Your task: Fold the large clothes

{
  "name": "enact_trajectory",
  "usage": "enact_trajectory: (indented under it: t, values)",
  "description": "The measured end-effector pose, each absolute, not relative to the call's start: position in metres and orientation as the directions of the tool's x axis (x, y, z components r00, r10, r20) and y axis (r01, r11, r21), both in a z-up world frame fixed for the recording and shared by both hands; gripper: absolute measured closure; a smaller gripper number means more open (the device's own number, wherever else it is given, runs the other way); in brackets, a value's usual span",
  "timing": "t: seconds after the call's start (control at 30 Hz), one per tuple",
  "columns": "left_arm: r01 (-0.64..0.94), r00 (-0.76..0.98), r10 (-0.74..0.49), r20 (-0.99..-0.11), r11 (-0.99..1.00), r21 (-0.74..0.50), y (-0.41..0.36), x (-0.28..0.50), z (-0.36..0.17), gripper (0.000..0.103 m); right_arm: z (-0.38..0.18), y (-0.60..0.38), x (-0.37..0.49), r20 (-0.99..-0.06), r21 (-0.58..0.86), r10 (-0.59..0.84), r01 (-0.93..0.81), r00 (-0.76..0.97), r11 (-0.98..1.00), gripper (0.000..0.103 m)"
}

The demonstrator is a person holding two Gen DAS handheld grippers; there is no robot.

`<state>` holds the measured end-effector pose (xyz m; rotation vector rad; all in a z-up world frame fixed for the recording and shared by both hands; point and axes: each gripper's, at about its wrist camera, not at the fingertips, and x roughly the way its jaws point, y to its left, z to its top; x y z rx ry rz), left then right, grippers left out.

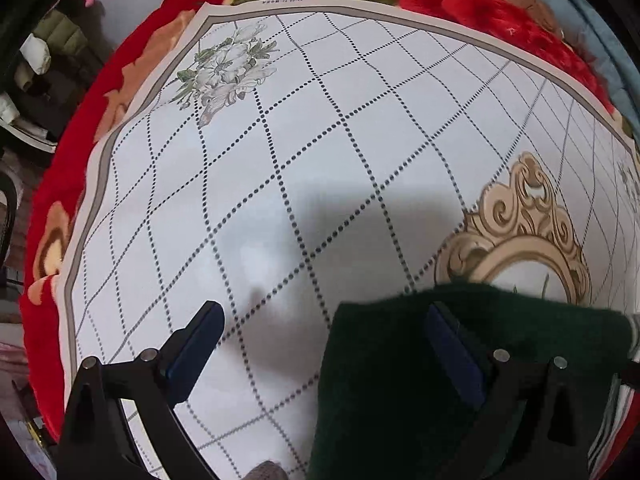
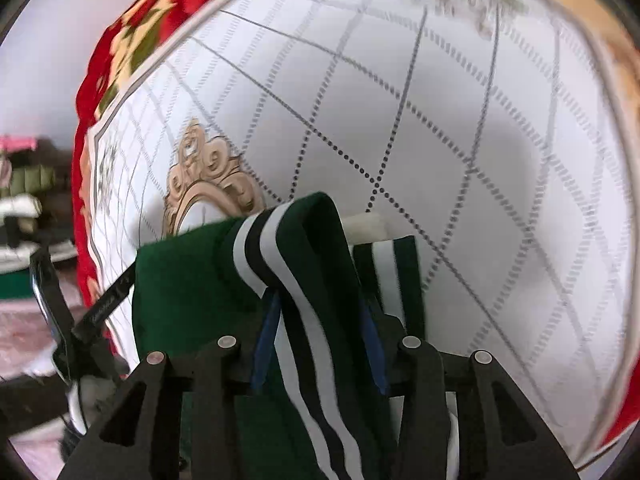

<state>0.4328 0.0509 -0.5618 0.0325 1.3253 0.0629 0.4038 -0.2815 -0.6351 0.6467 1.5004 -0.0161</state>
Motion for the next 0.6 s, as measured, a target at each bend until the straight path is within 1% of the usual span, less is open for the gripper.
enact_trajectory:
  t: [0.03, 0.07, 0.17, 0.23, 0.27, 0.3, 0.33, 0.37, 0.4, 0.5, 0.6]
  values:
    - [-0.029, 0.239, 0.061, -0.969, 0.998, 0.056, 0.052, 0.434, -0.562, 0.000, -0.644, -0.284, 0.404, -0.916, 0.395, 0.390, 0.408, 0.100, 0.823, 0.077]
    - [-0.031, 0.237, 0.059, -0.970, 0.998, 0.053, 0.054, 0.434, -0.562, 0.000, -0.659, -0.282, 0.409, -0.922, 0.379, 0.377, 0.411, 0.090, 0.829, 0.078]
    - [-0.044, 0.241, 0.064, -0.968, 0.998, 0.055, 0.058, 0.430, -0.552, 0.000, -0.669, -0.280, 0.414, -0.943, 0.322, 0.329, 0.411, 0.056, 0.853, 0.080]
    - [-0.058, 0.271, 0.060, -0.961, 0.997, 0.046, 0.062, 0.422, -0.535, 0.000, -0.658, -0.278, 0.416, -0.942, 0.324, 0.332, 0.374, 0.046, 0.869, 0.080]
    - [-0.075, 0.304, 0.053, -0.951, 0.997, 0.031, 0.068, 0.412, -0.522, 0.000, -0.648, -0.276, 0.415, -0.941, 0.333, 0.336, 0.341, 0.052, 0.879, 0.077]
    - [-0.088, 0.331, 0.045, -0.943, 0.996, 0.017, 0.072, 0.402, -0.510, 0.000, -0.639, -0.275, 0.411, -0.935, 0.351, 0.346, 0.318, 0.073, 0.881, 0.065]
    - [-0.101, 0.358, 0.037, -0.933, 0.995, 0.001, 0.077, 0.390, -0.500, 0.000, -0.627, -0.276, 0.402, -0.922, 0.386, 0.370, 0.292, 0.111, 0.875, 0.038]
    - [-0.116, 0.382, 0.034, -0.924, 0.993, -0.011, 0.084, 0.377, -0.490, 0.000, -0.619, -0.278, 0.395, -0.908, 0.420, 0.395, 0.278, 0.142, 0.864, 0.026]
    - [-0.129, 0.399, 0.029, -0.917, 0.991, -0.025, 0.090, 0.366, -0.482, 0.000, -0.611, -0.280, 0.385, -0.887, 0.461, 0.430, 0.268, 0.168, 0.846, 0.018]
    - [-0.155, 0.389, -0.002, -0.921, 0.986, -0.068, 0.107, 0.328, -0.472, 0.000, -0.609, -0.276, 0.358, -0.852, 0.522, 0.510, 0.262, 0.118, 0.812, 0.018]
    - [-0.178, 0.326, 0.010, -0.945, 0.983, -0.051, 0.112, 0.299, -0.480, 0.000, -0.635, -0.266, 0.328, -0.847, 0.508, 0.532, 0.296, 0.000, 0.809, 0.018]
